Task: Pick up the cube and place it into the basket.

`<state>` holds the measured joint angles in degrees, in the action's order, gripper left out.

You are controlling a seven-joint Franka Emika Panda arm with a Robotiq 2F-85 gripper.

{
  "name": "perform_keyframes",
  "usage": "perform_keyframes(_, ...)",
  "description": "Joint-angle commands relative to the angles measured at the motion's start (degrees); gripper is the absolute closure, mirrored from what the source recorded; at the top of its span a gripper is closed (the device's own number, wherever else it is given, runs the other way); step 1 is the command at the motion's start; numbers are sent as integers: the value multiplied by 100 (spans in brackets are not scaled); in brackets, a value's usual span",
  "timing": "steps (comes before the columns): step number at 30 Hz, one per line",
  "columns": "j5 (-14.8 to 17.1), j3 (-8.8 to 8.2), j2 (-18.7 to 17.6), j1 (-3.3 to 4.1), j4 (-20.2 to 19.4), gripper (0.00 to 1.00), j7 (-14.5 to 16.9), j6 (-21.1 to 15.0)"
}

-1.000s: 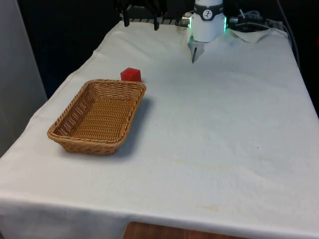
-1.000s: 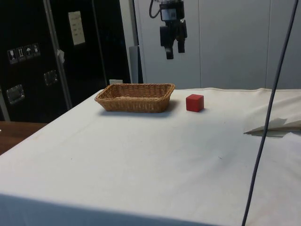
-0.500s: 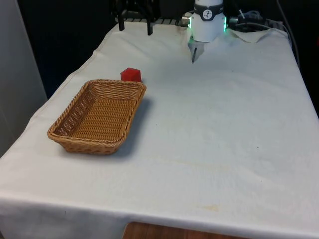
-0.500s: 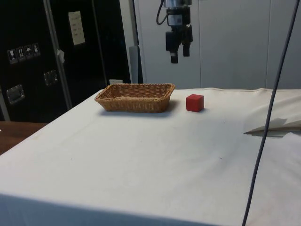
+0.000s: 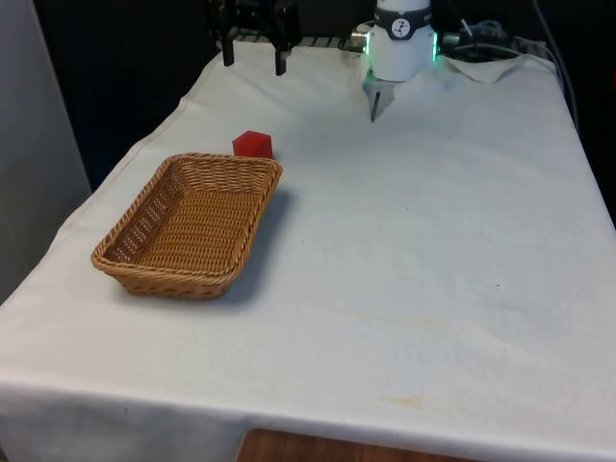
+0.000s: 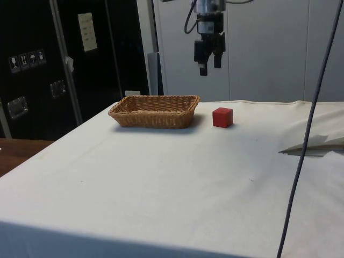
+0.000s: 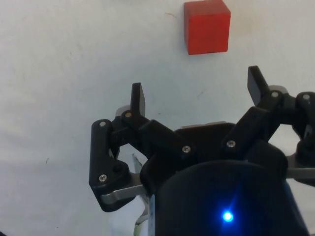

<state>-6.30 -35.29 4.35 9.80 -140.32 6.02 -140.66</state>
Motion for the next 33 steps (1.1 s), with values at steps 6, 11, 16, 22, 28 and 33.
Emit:
perform_keyframes(6, -46, -80, -40, -23, -92, 0, -46, -201)
perform_keyframes(11, -6, -195, -103, -29, -155, 0, -11, -304)
perform_keyframes(16, 29, -275, -166, -23, -183, 0, 6, -367)
perform_keyframes(22, 86, -372, -281, -11, -206, 0, 6, -453)
perform_keyframes(28, 138, -344, -315, 11, -235, 0, -57, -521)
perform_keyframes(33, 143, -315, -309, 23, -264, 0, -80, -550)
